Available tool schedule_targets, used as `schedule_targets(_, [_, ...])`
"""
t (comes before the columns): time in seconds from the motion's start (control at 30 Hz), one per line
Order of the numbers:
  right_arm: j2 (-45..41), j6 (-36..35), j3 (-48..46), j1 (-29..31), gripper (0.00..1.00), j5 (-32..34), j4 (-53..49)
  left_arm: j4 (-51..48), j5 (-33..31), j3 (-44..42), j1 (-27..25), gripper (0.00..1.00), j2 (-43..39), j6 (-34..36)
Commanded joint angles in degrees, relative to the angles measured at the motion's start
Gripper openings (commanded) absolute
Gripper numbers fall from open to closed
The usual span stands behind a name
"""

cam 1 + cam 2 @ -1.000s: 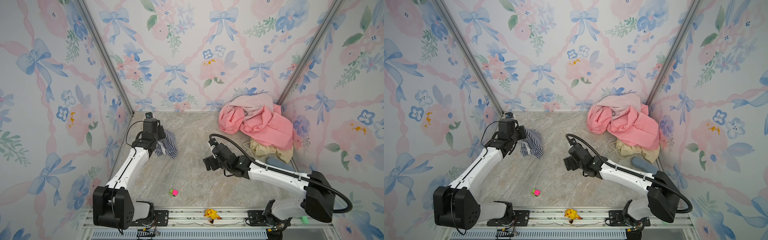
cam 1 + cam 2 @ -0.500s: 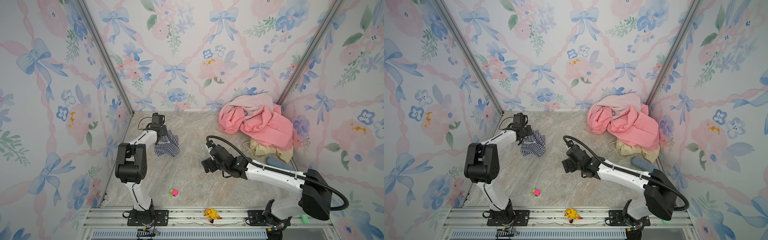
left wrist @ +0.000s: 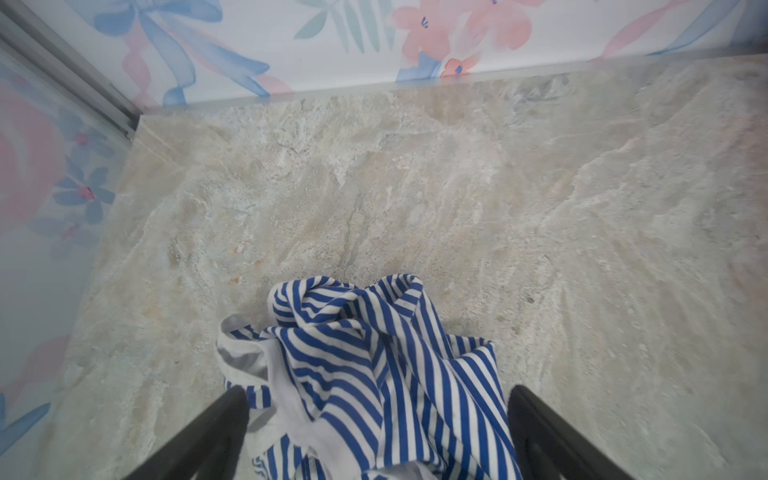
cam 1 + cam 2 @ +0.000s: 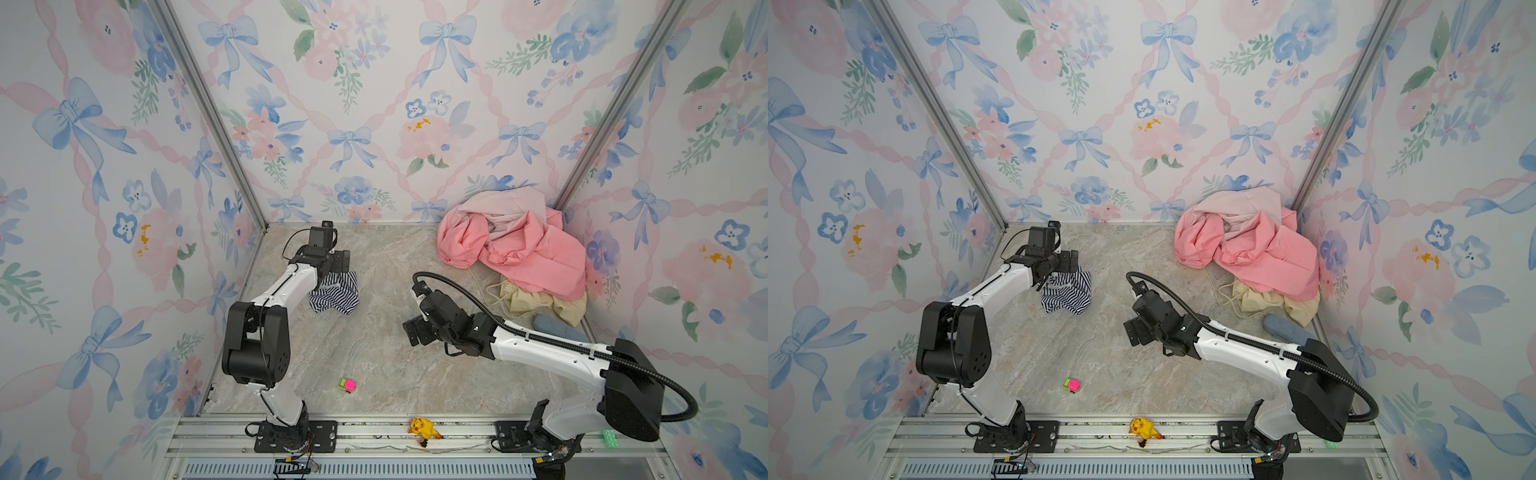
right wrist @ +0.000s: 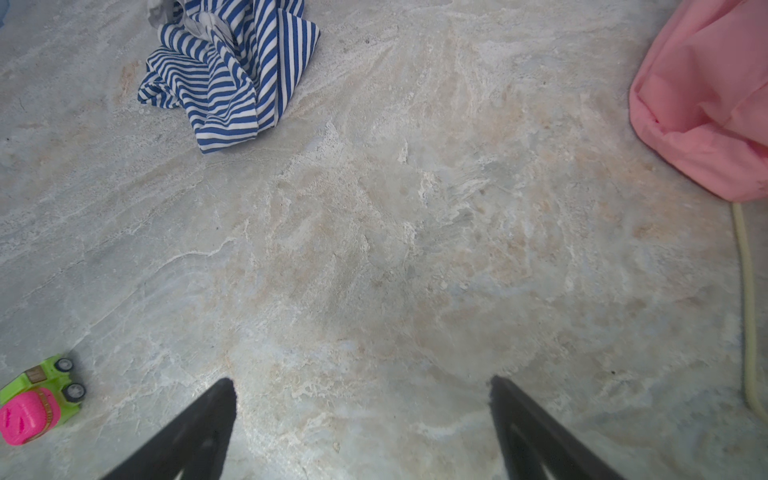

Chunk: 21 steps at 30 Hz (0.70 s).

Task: Pick out a specific cloth from the pile

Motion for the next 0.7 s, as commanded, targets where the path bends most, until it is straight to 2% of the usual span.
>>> schedule_targets(0.0, [-0.28, -0.26, -0.86, 0.68, 0.97, -0.52, 1.22, -5.89, -1.00, -5.03, -2.07, 0.96, -4.46, 5.28])
schedule_targets(0.13, [-0.73, -0.54, -1.53, 0.66, 0.97, -1.09, 2.16, -10.44, -2.28, -9.29, -7.11, 0.91, -8.41, 10.74])
schedule_targets(0.27, [-0.22, -1.15, -1.52, 0.39, 0.97, -1.38, 2.40, -11.92, -6.19, -11.70, -12.67, 0.85, -7.79, 14.69])
schedule_targets(0.4, [-0.40, -0.87, -1.05, 0.38, 0.97, -1.42, 1.57, -16.20, -10.69, -10.09, -14.92, 0.63, -2.66, 12.14])
schedule_targets(0.67, [-1.87, -0.52, -2.63, 0.12, 0.97, -1.57, 2.40, -16.74, -14.35, -11.10, -17.18, 0.63, 3.32, 11.21])
